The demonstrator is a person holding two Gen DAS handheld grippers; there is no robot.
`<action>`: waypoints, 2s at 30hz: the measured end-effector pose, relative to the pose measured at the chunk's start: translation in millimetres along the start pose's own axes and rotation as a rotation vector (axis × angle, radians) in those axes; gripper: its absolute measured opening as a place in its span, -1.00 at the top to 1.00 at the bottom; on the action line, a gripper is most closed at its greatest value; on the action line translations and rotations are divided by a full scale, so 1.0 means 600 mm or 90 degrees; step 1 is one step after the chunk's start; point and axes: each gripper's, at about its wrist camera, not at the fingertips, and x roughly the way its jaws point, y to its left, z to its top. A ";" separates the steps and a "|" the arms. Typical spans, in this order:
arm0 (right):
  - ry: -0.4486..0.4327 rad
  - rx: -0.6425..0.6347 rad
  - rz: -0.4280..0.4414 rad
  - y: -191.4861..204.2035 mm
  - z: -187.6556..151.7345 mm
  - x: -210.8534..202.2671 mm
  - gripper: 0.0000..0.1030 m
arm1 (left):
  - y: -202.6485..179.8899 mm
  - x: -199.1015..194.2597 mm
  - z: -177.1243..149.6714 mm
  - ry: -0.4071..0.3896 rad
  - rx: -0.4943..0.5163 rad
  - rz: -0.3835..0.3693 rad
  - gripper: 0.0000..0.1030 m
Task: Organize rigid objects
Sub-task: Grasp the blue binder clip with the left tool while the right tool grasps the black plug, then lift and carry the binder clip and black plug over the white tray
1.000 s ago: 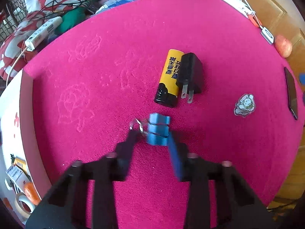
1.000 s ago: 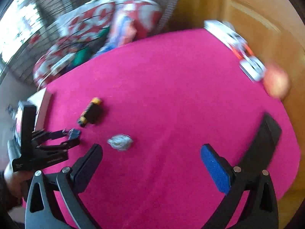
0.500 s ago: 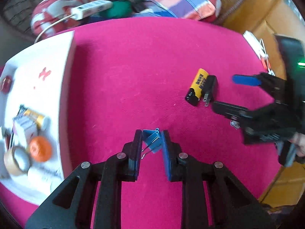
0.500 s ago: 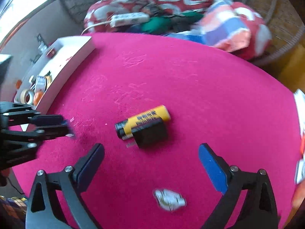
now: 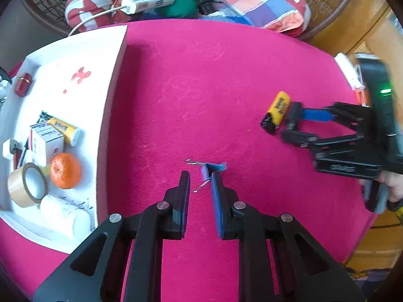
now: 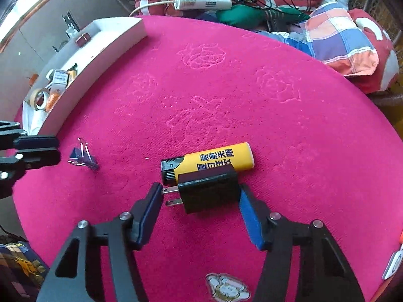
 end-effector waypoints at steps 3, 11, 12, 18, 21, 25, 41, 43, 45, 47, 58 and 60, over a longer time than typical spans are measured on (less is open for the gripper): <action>-0.022 0.045 0.016 -0.012 -0.010 -0.032 -0.17 | -0.007 0.006 -0.001 0.004 0.010 0.021 0.68; -0.078 0.119 0.048 -0.031 -0.041 -0.095 -0.17 | -0.008 -0.004 -0.015 -0.024 -0.010 0.003 0.68; -0.081 0.129 0.051 -0.034 -0.045 -0.100 -0.17 | -0.008 0.000 -0.012 -0.020 -0.016 0.002 0.68; -0.088 0.163 0.058 -0.046 -0.058 -0.113 -0.17 | -0.032 0.027 0.010 0.000 -0.019 0.026 0.68; -0.092 0.168 0.056 -0.045 -0.060 -0.120 -0.17 | -0.033 0.037 0.015 0.006 -0.024 0.048 0.67; -0.095 0.173 0.056 -0.045 -0.065 -0.127 -0.17 | -0.035 0.050 0.026 0.005 -0.029 0.063 0.62; -0.174 0.182 0.059 -0.029 -0.055 -0.203 -0.17 | -0.012 -0.029 0.015 -0.070 -0.015 -0.001 0.63; -0.199 0.186 0.065 -0.024 -0.048 -0.224 -0.17 | -0.013 -0.062 0.019 -0.096 -0.013 -0.012 0.63; -0.227 0.185 0.069 -0.015 -0.038 -0.245 -0.17 | -0.016 -0.103 0.023 -0.130 -0.006 -0.022 0.63; -0.249 0.179 0.069 -0.005 -0.026 -0.261 -0.17 | -0.018 -0.137 0.027 -0.158 0.001 -0.024 0.63; -0.349 0.154 0.092 0.084 0.028 -0.335 -0.17 | 0.037 -0.304 0.027 -0.277 0.018 0.000 0.63; -0.361 0.147 0.095 0.103 0.037 -0.342 -0.17 | 0.054 -0.318 0.023 -0.289 0.018 0.004 0.63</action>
